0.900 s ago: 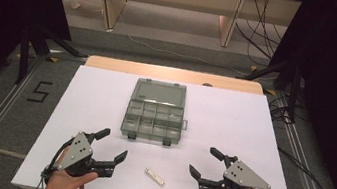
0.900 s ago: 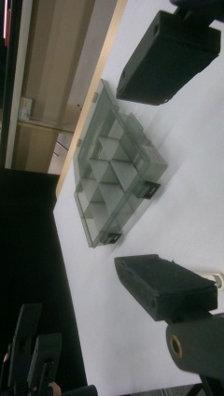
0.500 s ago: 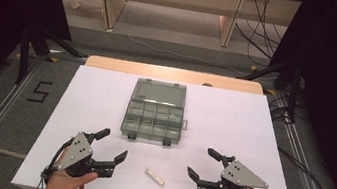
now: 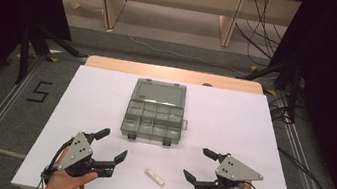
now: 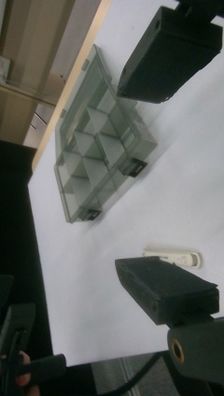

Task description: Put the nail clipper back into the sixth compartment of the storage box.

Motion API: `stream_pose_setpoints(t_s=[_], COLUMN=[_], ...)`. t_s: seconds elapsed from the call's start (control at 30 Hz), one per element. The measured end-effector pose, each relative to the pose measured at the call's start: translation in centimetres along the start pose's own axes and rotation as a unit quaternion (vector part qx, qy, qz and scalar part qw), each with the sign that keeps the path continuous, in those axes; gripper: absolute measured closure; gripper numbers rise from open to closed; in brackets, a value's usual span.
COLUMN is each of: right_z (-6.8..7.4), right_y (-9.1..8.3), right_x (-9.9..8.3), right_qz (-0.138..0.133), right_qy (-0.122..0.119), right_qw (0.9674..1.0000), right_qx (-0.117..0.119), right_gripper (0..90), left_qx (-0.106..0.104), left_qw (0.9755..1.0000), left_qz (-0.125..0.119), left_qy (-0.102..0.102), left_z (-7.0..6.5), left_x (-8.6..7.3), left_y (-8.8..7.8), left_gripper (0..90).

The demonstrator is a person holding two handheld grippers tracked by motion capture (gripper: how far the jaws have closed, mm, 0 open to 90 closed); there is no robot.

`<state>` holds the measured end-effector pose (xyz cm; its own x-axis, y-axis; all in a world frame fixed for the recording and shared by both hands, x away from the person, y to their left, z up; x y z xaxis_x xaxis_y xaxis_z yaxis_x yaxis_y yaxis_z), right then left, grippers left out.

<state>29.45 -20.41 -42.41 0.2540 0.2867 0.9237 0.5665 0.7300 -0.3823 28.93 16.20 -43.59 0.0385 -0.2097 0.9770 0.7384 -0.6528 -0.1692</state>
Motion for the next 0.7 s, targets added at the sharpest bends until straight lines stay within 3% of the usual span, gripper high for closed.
stream_pose_setpoints(t_s=[0.3, 0.4, 0.57, 0.67, 0.7], right_z=[1.0, 1.4, 2.3, 2.6, 2.7], right_y=[1.5, 2.0, 3.2, 3.6, 4.1], right_x=[1.3, 1.4, 1.6, 1.7, 1.8], right_qz=[0.055, 0.059, 0.103, 0.111, 0.122], right_qy=[-0.034, -0.042, -0.081, -0.084, -0.087], right_qw=[0.9974, 0.9966, 0.9895, 0.9881, 0.9861], right_qx=[0.031, 0.039, 0.06, 0.066, 0.071], right_gripper=[15.7, 15.9, 18.9, 19.1, 19.5], left_qx=[0.002, 0.003, 0.004, 0.005, 0.005], left_qw=[1.0, 1.0, 1.0, 1.0, 1.0], left_qz=[-0.001, -0.001, -0.001, -0.001, -0.002], left_qy=[-0.002, -0.002, -0.002, -0.003, -0.003], left_z=[0.0, 0.0, 0.0, 0.0, 0.0], left_x=[0.0, 0.0, 0.0, 0.0, 0.0], left_y=[0.0, 0.0, -0.1, -0.1, -0.1], left_gripper=[15.6, 15.6, 15.6, 15.6, 15.6])
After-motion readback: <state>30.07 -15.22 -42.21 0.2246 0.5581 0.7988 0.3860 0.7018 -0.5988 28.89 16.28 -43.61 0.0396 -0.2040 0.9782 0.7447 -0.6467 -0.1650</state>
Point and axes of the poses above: each handheld gripper's, and its own axes: y roughly forward along the jaws, x roughly out of its top, z roughly to its left, the point moved 1 cm from there along y, roughly forward along the jaws, and after that the axes turned 6 degrees about y, right-handed, at the moved point
